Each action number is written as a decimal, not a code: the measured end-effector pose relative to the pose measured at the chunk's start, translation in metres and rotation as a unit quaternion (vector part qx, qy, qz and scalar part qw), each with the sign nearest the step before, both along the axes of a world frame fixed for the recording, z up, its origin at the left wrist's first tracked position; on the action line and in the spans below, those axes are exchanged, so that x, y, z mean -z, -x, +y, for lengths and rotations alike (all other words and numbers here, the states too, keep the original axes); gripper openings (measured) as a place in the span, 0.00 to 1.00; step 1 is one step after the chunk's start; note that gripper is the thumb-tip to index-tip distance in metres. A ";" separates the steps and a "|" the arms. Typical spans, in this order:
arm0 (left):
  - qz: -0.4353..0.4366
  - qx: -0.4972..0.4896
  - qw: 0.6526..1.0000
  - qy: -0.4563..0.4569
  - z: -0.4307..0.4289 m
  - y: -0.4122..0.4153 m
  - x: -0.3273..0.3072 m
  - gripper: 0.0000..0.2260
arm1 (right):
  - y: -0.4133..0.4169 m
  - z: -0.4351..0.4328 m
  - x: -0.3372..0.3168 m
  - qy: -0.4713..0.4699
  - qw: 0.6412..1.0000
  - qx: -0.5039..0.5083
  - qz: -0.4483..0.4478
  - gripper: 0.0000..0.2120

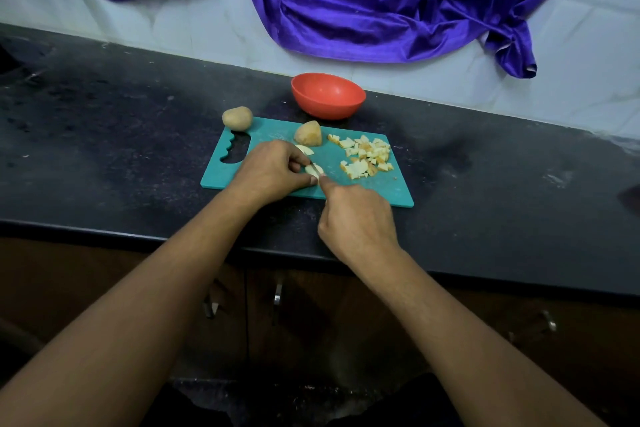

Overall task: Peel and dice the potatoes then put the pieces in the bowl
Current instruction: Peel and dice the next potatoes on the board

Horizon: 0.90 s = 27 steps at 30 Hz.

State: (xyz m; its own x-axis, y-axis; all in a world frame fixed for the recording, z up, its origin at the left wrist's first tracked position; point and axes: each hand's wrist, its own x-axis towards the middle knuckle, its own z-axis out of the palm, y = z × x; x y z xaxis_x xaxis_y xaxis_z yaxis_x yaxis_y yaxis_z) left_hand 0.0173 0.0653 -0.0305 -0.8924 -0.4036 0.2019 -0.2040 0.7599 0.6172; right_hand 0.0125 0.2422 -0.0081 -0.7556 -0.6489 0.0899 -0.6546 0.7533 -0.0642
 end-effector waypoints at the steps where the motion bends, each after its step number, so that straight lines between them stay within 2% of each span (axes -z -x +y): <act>1: -0.001 0.000 1.000 0.002 0.000 0.000 0.000 0.15 | 0.000 0.000 0.000 -0.003 1.000 -0.001 -0.004 0.30; 5: 0.002 -0.006 1.000 0.007 0.002 -0.001 -0.002 0.15 | -0.003 0.010 0.001 0.006 1.000 -0.004 0.004 0.29; 9: 0.003 -0.011 1.000 0.005 0.002 -0.002 -0.003 0.15 | -0.002 0.021 0.002 0.055 0.998 0.008 0.005 0.26; 15: 0.004 -0.011 1.000 -0.002 0.006 -0.007 -0.004 0.17 | 0.011 0.013 -0.005 0.129 0.989 0.056 -0.050 0.24; 22: 0.017 -0.004 1.000 -0.024 0.004 -0.009 -0.002 0.19 | 0.005 0.009 -0.007 0.146 0.989 0.025 -0.027 0.23; 25: 0.018 -0.002 0.998 -0.057 0.001 -0.009 -0.001 0.16 | 0.005 0.011 -0.004 0.159 0.987 0.017 -0.021 0.23; 27: 0.051 -0.019 0.993 -0.107 -0.002 -0.010 0.002 0.12 | 0.002 0.014 0.001 0.165 0.986 -0.002 -0.015 0.23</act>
